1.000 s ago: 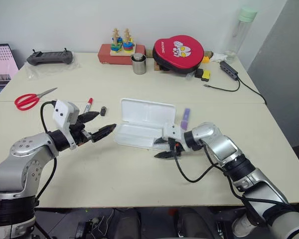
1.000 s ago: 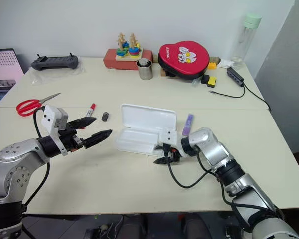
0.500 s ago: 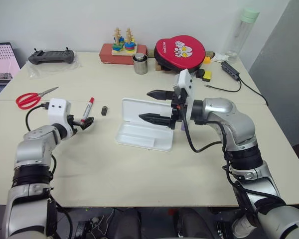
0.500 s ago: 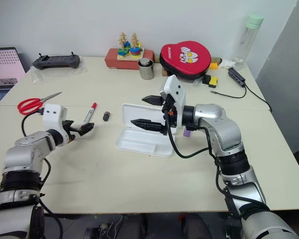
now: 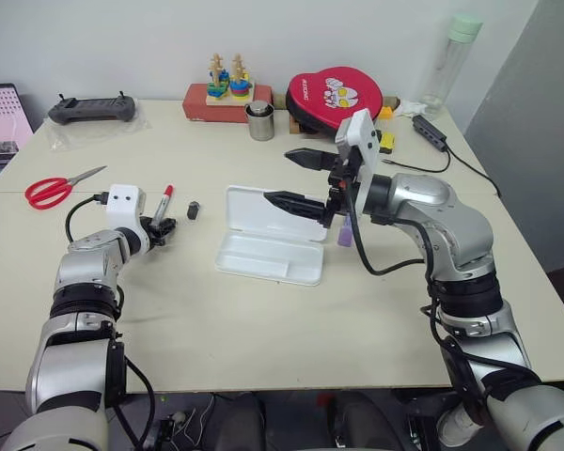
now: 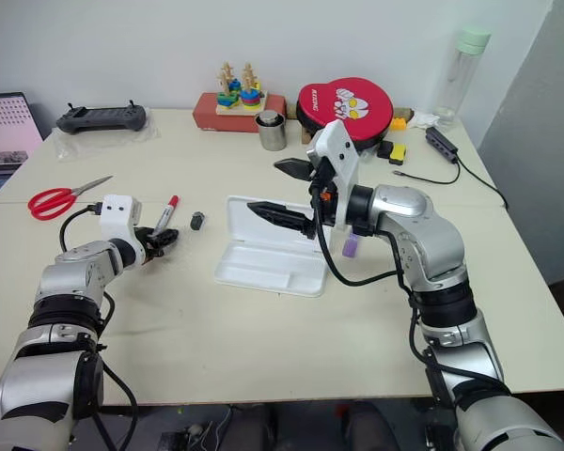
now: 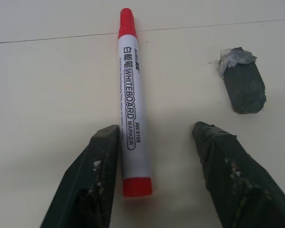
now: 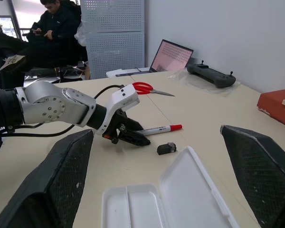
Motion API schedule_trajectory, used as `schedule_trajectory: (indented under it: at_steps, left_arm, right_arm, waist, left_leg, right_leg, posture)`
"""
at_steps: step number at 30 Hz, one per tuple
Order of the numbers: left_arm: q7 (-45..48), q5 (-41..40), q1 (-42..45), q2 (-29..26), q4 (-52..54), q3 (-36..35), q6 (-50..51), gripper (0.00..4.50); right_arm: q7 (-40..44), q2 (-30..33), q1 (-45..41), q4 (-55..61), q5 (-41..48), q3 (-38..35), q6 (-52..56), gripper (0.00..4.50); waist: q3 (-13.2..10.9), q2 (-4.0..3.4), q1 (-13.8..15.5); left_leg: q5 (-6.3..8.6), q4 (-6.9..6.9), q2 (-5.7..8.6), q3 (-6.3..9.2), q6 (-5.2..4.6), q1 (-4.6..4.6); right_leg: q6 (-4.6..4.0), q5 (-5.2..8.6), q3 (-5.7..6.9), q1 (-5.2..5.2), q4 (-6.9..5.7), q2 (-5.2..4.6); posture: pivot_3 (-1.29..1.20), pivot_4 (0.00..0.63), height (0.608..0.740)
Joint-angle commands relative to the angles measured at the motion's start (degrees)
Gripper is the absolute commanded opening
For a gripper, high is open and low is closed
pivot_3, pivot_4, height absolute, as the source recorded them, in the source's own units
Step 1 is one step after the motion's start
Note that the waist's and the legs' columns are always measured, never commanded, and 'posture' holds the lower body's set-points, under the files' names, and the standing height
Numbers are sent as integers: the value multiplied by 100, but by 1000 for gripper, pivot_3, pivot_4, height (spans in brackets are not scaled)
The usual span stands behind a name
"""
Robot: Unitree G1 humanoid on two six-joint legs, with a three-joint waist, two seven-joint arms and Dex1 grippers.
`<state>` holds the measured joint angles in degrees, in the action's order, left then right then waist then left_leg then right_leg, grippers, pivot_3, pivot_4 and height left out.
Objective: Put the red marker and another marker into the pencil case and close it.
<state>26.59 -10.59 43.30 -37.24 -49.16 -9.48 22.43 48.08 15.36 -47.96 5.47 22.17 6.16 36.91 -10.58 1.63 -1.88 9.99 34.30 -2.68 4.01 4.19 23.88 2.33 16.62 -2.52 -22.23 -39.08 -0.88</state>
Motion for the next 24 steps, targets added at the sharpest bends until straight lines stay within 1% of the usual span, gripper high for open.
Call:
schedule_trajectory:
  at_steps: [1, 2, 3, 6, 9, 11, 12, 13, 15, 16, 17, 19, 22, 24]
  left_arm:
    - [-267, 57, 50, -33, -294, -196, -179, 1334]
    - [-320, 47, 53, -19, -312, -217, -221, 1209]
    - [-366, 41, 61, -3, -324, -241, -273, 950]
    - [-410, 13, 66, -1, -340, -332, -420, 458]
    - [-461, -12, -1, -21, -319, -460, -860, 453]
    - [-141, -260, 40, 43, 101, -651, -1431, 453]
    - [173, -396, 48, 71, 408, -685, -1659, 453]
    - [1027, -664, -63, 65, 1121, -540, -1849, 453]
    - [2547, -1180, -312, -18, 2284, -229, -1872, 453]
    - [3106, -1385, -398, -74, 2681, -128, -1811, 453]
    - [3434, -1380, -359, -160, 2838, 12, -1771, 453]
    - [4045, -1020, -197, -365, 2880, 434, -2093, 453]
    - [4805, -776, 189, -455, 2764, 891, -2491, 453]
    - [5398, -161, 474, -561, 2385, 1480, -3212, 453]
  right_arm:
    - [-8, 115, -168, 196, 158, -158, -58, 4500]
    - [-6, 140, -174, 179, 164, -175, -61, 4500]
    - [-6, 163, -184, 160, 174, -187, -61, 4500]
    - [-2, 204, -215, 126, 228, -190, -70, 4500]
    - [24, 293, -185, 133, 258, -192, -122, 4500]
    - [69, 412, -146, 195, 338, -274, -67, 4500]
    - [100, 482, -123, 246, 398, -319, -14, 4500]
    - [194, 624, -52, 371, 505, -390, 61, 4500]
    - [376, 905, 76, 558, 658, -488, 148, 4500]
    - [451, 1038, 132, 624, 723, -523, 172, 4500]
    - [526, 1174, 187, 675, 774, -560, 184, 4500]
    - [620, 1408, 288, 747, 846, -623, 193, 4500]
    - [662, 1624, 445, 849, 865, -640, 164, 4500]
    - [572, 1717, 554, 972, 864, -652, 199, 4500]
  waist:
    - [0, 0, -2]
    - [0, 0, -7]
    - [0, 0, -9]
    - [0, 0, -10]
    - [0, 0, -11]
    - [0, 0, 1]
    - [0, 0, 6]
    - [-1, 1, 26]
    - [-2, 2, 71]
    - [-2, 2, 98]
    - [-1, 2, 106]
    - [-2, 1, 83]
    - [-2, -1, 18]
    - [-3, -1, -6]
  left_leg:
    - [0, 0, 0, 0, 0, 0]
    - [0, 0, 0, 0, 0, 0]
    - [0, 0, 0, 0, 0, 0]
    - [0, -1, -1, 0, 0, 1]
    - [0, -2, -1, 0, 0, 1]
    - [0, -2, -1, 0, 0, 4]
    - [0, -2, 0, 0, 0, 8]
    - [0, -2, 0, 0, 1, 10]
    - [0, -2, 2, 6, 2, 22]
    - [-1, -1, 7, 13, 4, 38]
    - [0, -1, 15, 12, 7, 40]
    - [1, -1, 22, 7, 7, 40]
    - [1, -4, 18, 4, 4, 22]
    - [1, -4, 11, 4, 3, 17]
  right_leg:
    - [0, 0, 0, 0, 0, 0]
    - [0, 0, 0, 0, 0, 0]
    - [0, 0, 0, 0, 0, 0]
    - [-1, 0, 0, -1, 0, 0]
    - [-1, 0, 0, -2, 1, 0]
    - [-1, 0, 0, -2, 3, 0]
    - [-1, -1, 1, -3, 4, -1]
    - [-1, -1, 2, -4, 6, -1]
    - [-2, -1, 12, -6, 11, -4]
    - [-3, -2, 20, -8, 13, -11]
    - [-3, -2, 21, -7, 16, -19]
    - [-3, -2, 15, -5, 21, -25]
    - [-1, 0, 10, -4, 14, -17]
    - [-2, 2, 9, -3, 12, -10]
  posture:
    - [0, 150, 740]
    - [0, 150, 740]
    - [0, 150, 740]
    - [0, 150, 740]
    - [0, 150, 740]
    - [0, 150, 740]
    - [0, 150, 740]
    - [0, 150, 740]
    - [0, 150, 740]
    - [0, 150, 740]
    - [0, 150, 740]
    - [0, 150, 740]
    - [0, 150, 740]
    - [0, 150, 740]
